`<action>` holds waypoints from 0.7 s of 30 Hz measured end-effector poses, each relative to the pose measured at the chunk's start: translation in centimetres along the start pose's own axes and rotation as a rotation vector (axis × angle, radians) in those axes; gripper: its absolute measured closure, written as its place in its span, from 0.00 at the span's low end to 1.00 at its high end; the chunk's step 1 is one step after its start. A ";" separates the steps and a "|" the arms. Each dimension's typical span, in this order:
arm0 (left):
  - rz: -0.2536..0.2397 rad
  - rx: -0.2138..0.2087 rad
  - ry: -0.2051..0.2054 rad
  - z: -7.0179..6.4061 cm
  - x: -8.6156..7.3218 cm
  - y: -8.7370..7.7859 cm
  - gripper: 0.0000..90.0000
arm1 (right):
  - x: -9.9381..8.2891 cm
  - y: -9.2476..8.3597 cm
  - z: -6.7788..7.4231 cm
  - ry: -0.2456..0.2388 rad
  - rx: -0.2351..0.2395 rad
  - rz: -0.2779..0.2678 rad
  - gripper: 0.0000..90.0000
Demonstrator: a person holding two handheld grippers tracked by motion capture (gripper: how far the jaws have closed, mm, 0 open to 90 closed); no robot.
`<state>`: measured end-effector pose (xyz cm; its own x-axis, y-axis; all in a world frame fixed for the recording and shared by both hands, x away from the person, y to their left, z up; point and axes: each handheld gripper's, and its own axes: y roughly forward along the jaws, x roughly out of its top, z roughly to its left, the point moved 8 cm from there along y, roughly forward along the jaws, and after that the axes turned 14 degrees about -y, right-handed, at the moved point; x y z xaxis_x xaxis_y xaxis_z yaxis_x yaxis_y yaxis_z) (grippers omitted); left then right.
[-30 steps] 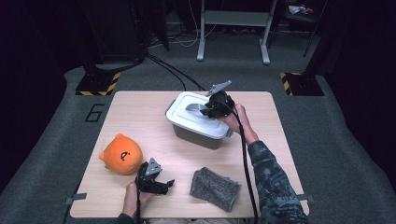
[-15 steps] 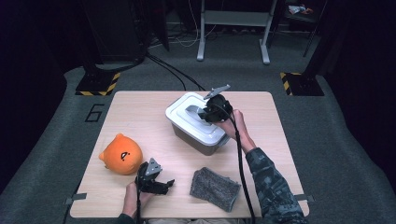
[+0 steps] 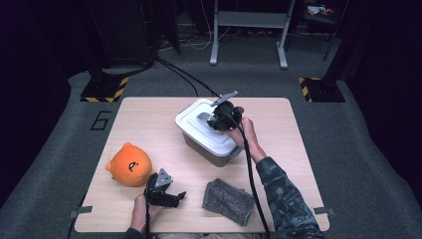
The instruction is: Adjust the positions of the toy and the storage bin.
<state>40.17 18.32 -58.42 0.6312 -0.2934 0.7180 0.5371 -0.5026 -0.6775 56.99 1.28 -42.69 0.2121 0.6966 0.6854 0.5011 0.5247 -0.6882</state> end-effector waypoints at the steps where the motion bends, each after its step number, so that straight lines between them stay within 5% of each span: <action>1: 0.000 0.000 0.000 0.0 0.0 0.0 0.14 | 0.0 0.0 0.1 0.012 -0.002 0.000 0.74; 13: -0.002 0.000 0.004 0.0 0.0 0.0 0.14 | 0.5 0.3 0.8 0.061 -0.046 0.019 0.74; 21: -0.002 0.000 0.004 0.0 0.0 0.0 0.14 | 0.5 0.3 0.7 0.051 -0.047 0.013 0.74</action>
<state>40.18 18.32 -58.41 0.6275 -0.2958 0.7202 0.5386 -0.5031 -0.6759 56.67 2.12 -42.76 0.2605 0.6767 0.6887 0.5369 0.4913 -0.6858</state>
